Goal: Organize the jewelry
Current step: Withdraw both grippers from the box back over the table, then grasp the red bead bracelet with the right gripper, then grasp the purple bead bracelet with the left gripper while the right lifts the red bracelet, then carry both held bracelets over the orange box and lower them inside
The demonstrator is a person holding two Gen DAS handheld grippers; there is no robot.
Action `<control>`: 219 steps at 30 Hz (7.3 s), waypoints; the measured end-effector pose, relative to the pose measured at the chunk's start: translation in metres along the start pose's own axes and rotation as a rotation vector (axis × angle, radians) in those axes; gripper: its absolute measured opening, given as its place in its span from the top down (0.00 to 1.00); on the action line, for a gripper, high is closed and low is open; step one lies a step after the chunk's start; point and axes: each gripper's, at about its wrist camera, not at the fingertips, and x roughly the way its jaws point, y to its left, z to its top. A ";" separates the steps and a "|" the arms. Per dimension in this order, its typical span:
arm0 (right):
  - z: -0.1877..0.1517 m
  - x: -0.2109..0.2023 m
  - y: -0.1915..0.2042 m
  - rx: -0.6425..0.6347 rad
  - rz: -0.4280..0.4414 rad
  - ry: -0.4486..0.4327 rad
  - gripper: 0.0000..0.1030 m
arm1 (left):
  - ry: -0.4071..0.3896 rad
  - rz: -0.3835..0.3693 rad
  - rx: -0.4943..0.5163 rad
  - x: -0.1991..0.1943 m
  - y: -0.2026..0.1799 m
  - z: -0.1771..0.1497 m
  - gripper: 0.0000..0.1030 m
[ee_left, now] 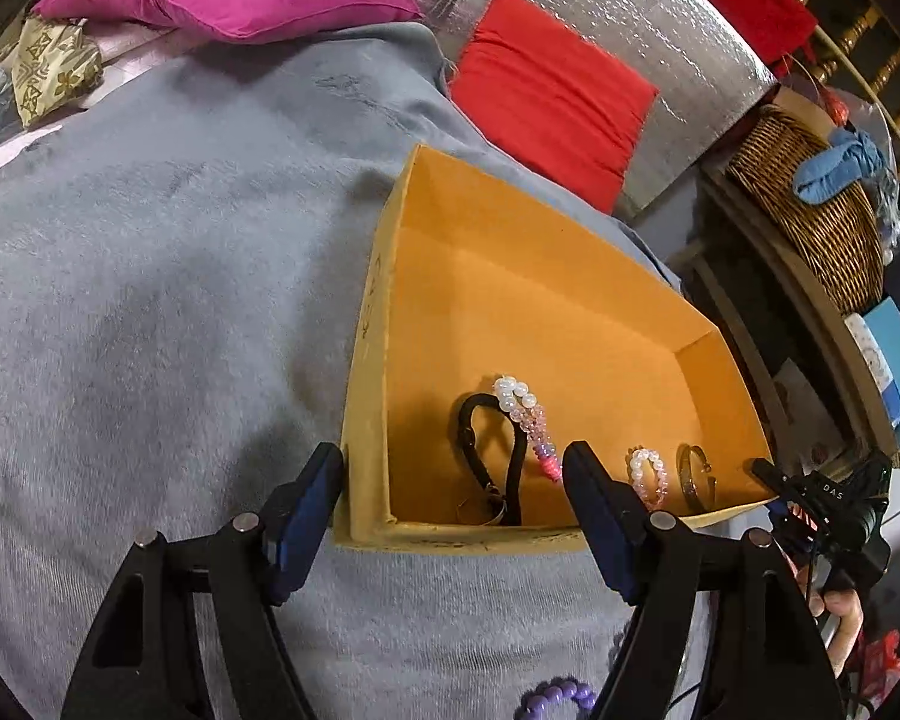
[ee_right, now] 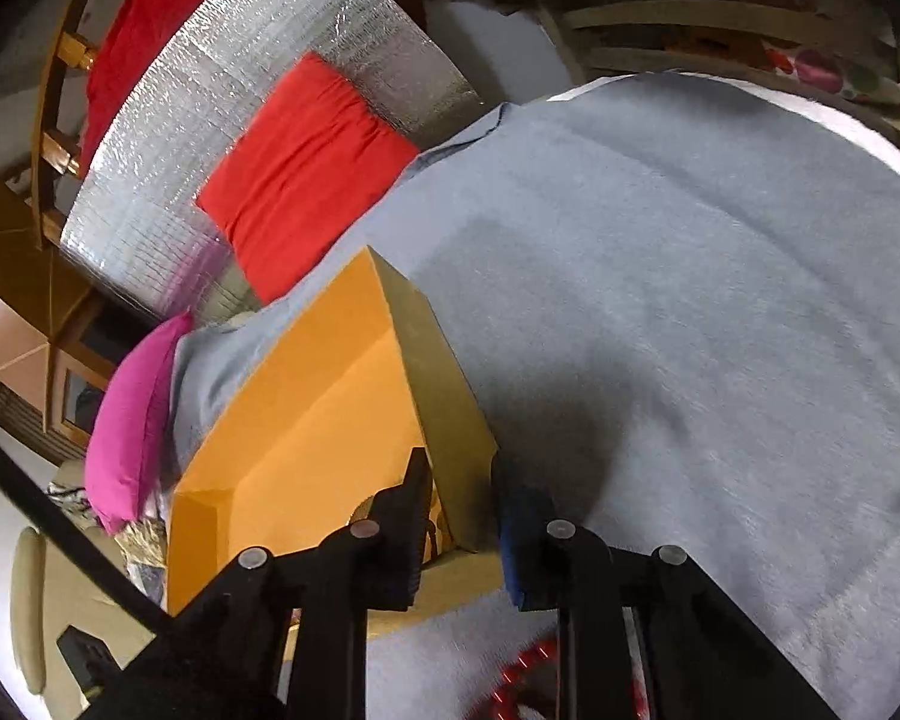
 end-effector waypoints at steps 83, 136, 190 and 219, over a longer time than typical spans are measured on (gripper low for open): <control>-0.109 -0.081 -0.049 -0.018 0.108 0.359 0.90 | 0.057 0.274 0.480 -0.032 -0.085 -0.129 0.25; -0.097 -0.065 -0.039 -0.107 -0.047 0.316 0.84 | 0.107 0.192 0.413 -0.031 -0.066 -0.121 0.51; -0.149 -0.062 0.057 -0.512 -0.032 0.140 0.90 | 0.022 0.295 0.483 -0.047 -0.082 -0.137 0.91; -0.147 -0.085 0.076 -0.490 0.120 0.055 0.90 | -0.111 0.167 0.487 -0.086 -0.095 -0.125 0.92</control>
